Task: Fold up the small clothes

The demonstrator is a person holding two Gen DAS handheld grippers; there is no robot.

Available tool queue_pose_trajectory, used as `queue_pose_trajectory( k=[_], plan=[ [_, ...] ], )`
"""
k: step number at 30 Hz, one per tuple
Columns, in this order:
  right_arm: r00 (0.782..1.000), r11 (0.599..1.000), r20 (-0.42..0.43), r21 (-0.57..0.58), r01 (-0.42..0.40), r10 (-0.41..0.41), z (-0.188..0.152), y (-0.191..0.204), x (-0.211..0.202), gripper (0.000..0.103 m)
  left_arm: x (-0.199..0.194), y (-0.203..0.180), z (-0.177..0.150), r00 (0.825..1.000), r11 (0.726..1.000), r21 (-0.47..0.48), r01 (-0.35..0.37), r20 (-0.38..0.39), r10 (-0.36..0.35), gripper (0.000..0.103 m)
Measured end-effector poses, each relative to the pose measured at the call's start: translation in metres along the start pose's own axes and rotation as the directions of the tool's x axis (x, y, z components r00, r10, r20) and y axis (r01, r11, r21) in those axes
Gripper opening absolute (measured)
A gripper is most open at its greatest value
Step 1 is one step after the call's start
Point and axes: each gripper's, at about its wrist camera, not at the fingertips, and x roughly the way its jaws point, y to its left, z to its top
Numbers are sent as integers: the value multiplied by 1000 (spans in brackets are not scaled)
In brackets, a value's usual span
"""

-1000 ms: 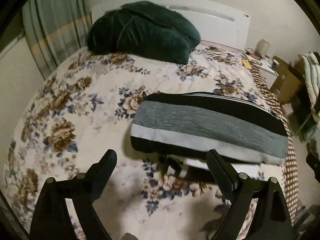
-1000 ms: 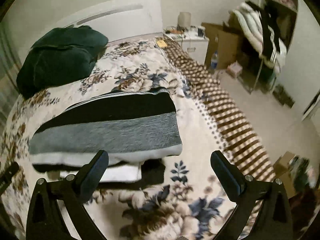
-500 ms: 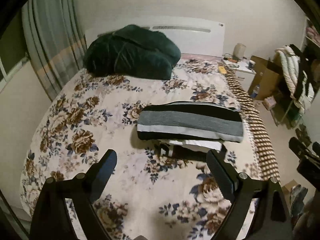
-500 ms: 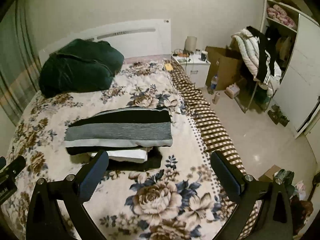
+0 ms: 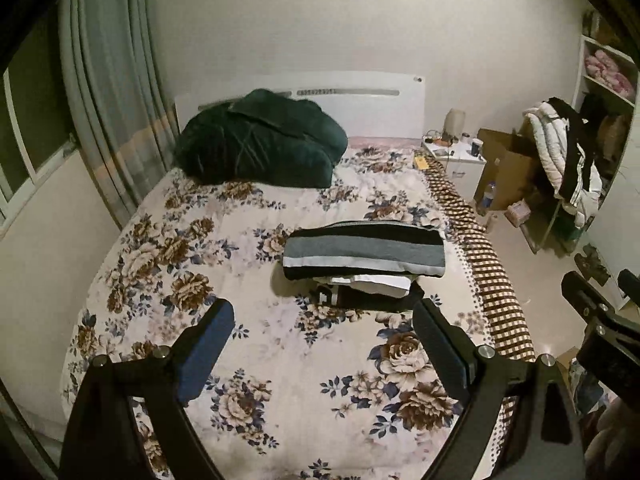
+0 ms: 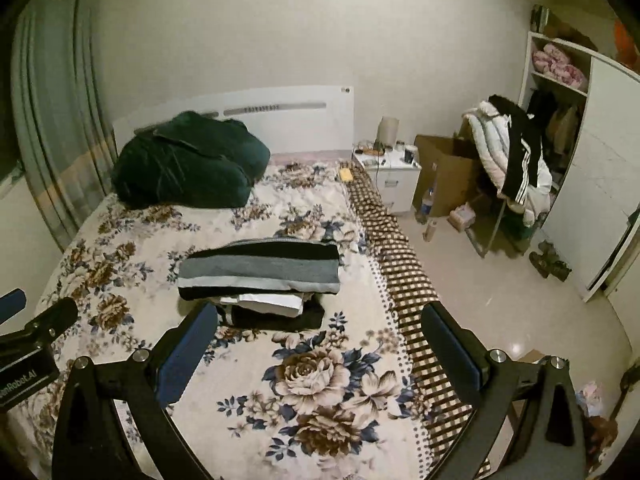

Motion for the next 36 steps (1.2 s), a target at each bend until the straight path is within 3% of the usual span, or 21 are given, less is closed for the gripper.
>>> queue_pose_trajectory(
  k=[6, 13, 16, 18, 36],
  plan=[
    [999, 1000, 36, 4, -20, 20, 4, -3, -62, 103, -38, 3, -4, 999, 1000, -23, 6, 48, -5, 92],
    [998, 1000, 52, -4, -30, 30, 3, -2, -102, 103, -55, 9, -10, 997, 999, -41, 3, 73, 0, 92],
    [997, 999, 59, -5, -40, 40, 4, -2, -107, 103, -59, 10, -12, 998, 999, -41, -1, 68, 4, 92],
    [998, 999, 57, -9, -36, 36, 3, -1, -108, 103, -60, 10, -13, 998, 999, -34, -9, 64, 11, 103],
    [998, 999, 46, -29, -42, 43, 5, -8, -100, 103, -68, 10, -14, 998, 999, -32, -10, 66, 12, 103]
  ],
)
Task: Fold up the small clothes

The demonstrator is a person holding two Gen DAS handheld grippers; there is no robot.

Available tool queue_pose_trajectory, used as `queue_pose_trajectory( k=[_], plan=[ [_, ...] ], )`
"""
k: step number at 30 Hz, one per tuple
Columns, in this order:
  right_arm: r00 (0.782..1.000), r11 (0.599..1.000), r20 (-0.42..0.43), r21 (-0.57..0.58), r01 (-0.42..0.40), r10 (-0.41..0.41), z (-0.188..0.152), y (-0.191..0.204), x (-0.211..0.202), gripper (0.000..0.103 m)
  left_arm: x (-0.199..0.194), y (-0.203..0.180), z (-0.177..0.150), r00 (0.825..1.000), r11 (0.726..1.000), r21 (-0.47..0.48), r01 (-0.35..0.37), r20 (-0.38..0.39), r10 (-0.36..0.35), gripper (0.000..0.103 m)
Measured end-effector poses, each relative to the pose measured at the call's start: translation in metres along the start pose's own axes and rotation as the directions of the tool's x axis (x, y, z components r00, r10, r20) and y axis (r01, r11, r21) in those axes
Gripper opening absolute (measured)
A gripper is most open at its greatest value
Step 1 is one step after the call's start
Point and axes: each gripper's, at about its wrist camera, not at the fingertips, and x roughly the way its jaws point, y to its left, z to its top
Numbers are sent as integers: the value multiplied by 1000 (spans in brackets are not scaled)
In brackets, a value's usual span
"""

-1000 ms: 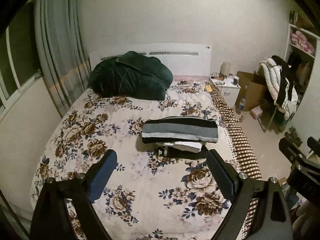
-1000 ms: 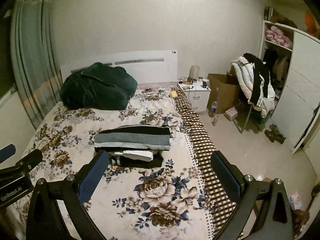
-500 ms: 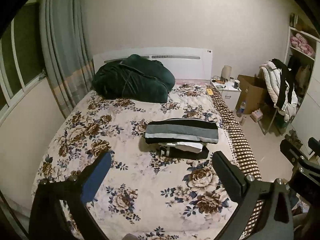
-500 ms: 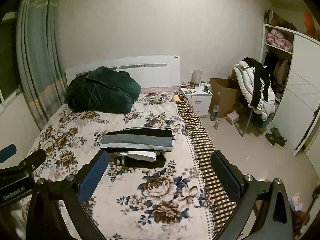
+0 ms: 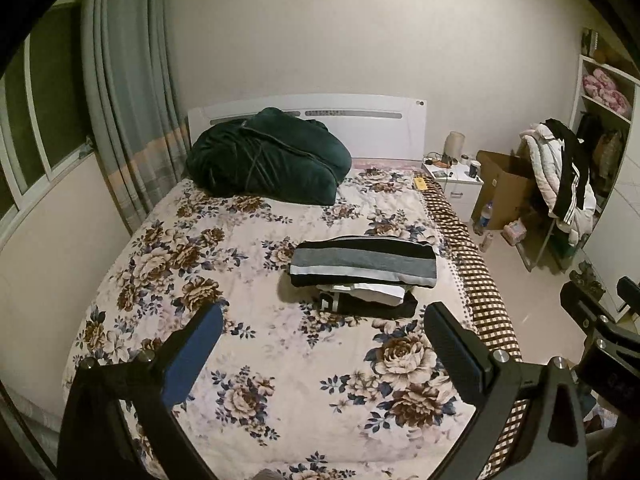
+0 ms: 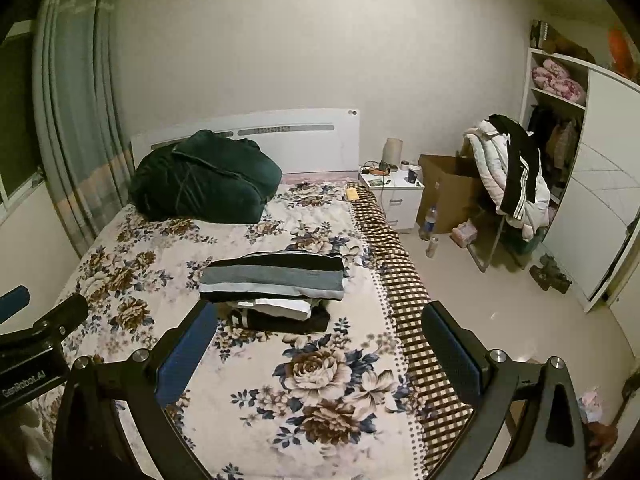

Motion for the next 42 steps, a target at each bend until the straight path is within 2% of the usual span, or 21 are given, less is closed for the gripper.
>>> queue_pose_trajectory(
  k=[42],
  plan=[
    [999, 999, -22, -7, -46, 46, -9, -5, 20, 103, 3, -8, -3, 1000, 1000, -7, -23, -6, 23, 103]
  ],
)
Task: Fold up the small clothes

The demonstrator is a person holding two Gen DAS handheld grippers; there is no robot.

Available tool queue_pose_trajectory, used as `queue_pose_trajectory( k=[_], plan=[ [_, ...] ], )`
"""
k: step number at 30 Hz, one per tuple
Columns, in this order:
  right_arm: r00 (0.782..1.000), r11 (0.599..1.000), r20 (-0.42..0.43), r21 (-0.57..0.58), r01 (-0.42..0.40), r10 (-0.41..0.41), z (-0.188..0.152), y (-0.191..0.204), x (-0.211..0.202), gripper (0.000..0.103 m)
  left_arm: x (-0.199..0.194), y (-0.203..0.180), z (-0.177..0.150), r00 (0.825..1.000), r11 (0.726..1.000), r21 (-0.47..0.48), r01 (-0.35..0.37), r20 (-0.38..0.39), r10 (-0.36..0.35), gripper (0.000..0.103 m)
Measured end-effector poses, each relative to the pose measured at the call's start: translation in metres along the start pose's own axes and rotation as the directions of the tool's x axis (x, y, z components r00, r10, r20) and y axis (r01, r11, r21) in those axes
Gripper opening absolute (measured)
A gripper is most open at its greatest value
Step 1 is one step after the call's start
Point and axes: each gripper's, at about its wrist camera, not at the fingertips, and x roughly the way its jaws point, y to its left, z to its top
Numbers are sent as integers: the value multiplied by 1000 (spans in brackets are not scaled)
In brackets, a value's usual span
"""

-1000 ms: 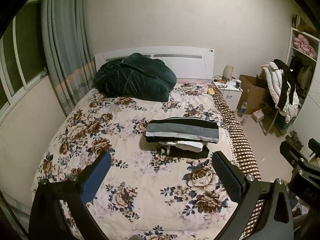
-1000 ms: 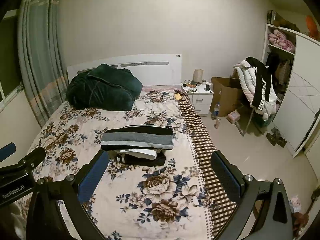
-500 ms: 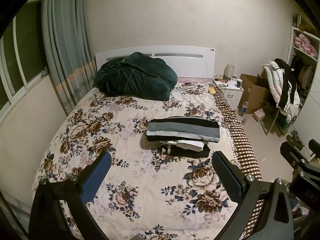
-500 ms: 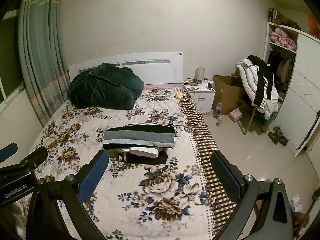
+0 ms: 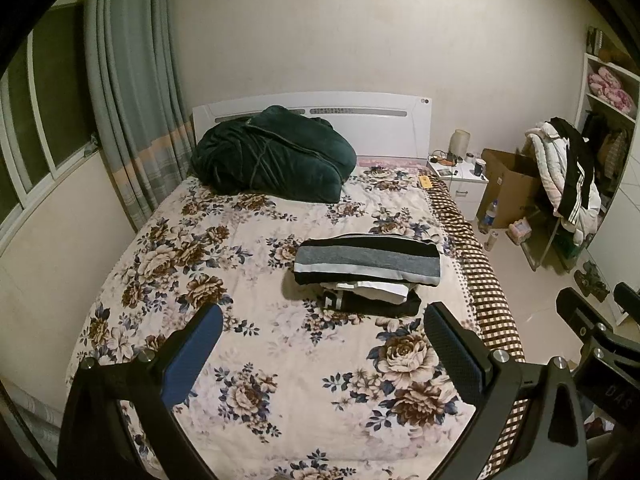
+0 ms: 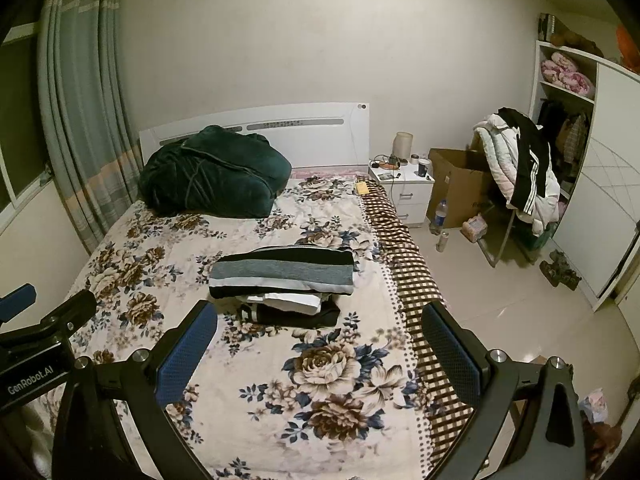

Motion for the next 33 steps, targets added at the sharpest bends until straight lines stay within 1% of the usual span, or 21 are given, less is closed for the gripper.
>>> queue_pose_trajectory(
  k=[19, 33],
  plan=[
    [1000, 1000, -1, 2, -1, 1, 1, 2, -1, 103, -5, 0, -4, 1000, 1000, -6, -2, -6, 2, 103],
    [1000, 1000, -9, 1, -7, 7, -5, 7, 4, 103, -5, 0, -3, 1000, 1000, -8, -3, -6, 3, 103]
  ],
)
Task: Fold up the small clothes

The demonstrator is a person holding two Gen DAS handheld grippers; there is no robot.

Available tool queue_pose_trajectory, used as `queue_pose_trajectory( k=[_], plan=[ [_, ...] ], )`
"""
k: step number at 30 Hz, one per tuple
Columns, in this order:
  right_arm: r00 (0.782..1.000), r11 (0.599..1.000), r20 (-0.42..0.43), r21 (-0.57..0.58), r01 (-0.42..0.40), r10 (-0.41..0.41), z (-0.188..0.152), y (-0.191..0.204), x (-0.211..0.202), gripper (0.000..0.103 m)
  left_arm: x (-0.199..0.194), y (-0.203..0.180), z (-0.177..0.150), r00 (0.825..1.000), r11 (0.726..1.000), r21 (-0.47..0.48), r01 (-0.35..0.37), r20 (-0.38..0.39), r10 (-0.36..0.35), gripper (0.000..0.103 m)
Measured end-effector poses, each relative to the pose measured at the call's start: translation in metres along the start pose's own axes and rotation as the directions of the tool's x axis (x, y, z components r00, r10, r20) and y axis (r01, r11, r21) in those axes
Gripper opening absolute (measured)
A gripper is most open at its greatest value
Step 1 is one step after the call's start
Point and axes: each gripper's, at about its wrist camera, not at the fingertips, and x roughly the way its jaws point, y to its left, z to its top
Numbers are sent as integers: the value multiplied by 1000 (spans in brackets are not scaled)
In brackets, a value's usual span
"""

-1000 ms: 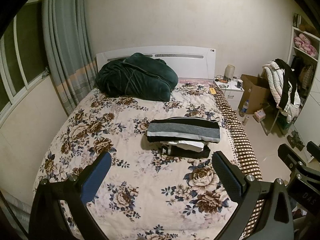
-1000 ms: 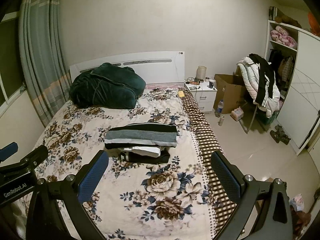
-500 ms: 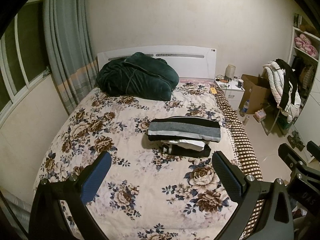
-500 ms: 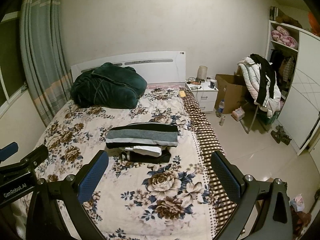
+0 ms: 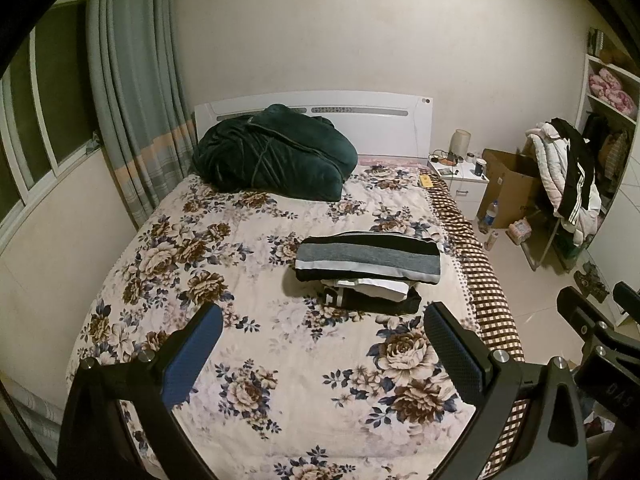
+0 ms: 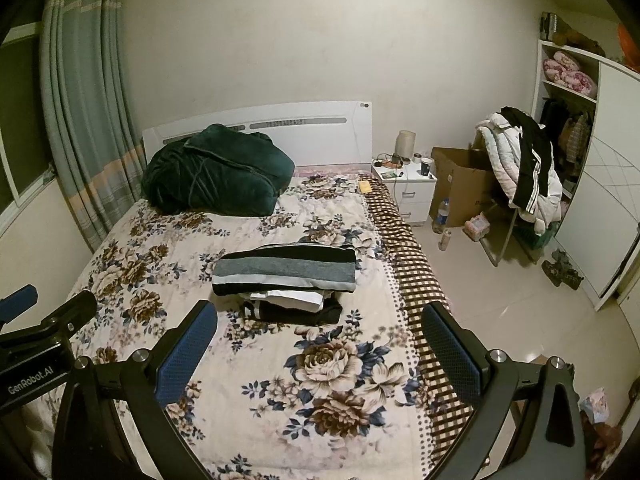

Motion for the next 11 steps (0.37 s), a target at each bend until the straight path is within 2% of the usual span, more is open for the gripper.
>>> queue_pose_trajectory(
  k=[11],
  plan=[
    [1000, 1000, 2, 3, 2, -2, 0, 0, -2, 103, -3, 2, 4, 1000, 1000, 1, -3, 12, 2, 103]
  ],
)
